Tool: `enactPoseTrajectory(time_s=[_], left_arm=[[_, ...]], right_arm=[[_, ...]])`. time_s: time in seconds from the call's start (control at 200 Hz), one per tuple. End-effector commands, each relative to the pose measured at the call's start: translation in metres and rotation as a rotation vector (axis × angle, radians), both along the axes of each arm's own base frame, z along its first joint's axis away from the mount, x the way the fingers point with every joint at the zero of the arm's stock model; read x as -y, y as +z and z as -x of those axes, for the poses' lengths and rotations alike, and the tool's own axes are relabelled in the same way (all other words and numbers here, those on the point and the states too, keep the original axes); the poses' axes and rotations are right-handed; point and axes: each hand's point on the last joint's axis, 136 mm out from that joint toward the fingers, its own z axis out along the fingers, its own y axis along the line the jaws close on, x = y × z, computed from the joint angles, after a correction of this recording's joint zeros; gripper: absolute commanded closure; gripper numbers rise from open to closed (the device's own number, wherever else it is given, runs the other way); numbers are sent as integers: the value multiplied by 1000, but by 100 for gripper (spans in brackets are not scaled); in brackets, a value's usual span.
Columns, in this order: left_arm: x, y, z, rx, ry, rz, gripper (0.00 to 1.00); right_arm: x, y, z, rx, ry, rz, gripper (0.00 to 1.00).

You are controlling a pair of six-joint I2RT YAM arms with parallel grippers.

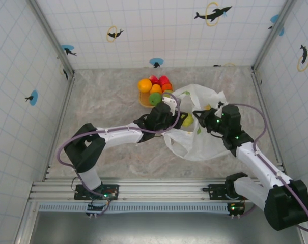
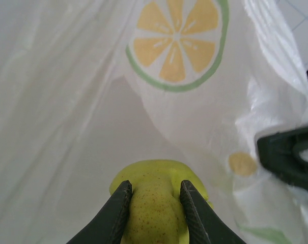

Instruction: Place the fruits into the plastic bag

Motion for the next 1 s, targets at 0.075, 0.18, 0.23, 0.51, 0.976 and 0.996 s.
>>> enactPoseTrajectory(time_s=[0.075, 0.18, 0.23, 0.51, 0.976, 0.996], left_arm=[[21, -20, -1, -66, -5, 91, 82], [39, -27, 1, -94, -31, 117, 80], [48, -30, 4, -111, -49, 131, 79], [74, -47, 13, -169, -106, 166, 67], [19, -40, 23, -101, -135, 15, 36], [14, -41, 26, -104, -136, 4, 36]], right_arm=[[3, 17, -5, 38, -66, -130, 100], [4, 14, -7, 35, -75, -142, 100], [5, 14, -8, 33, -77, -150, 100], [14, 5, -11, 23, -106, -167, 100], [40, -17, -9, -11, -151, -81, 100], [42, -18, -9, -14, -154, -74, 100]])
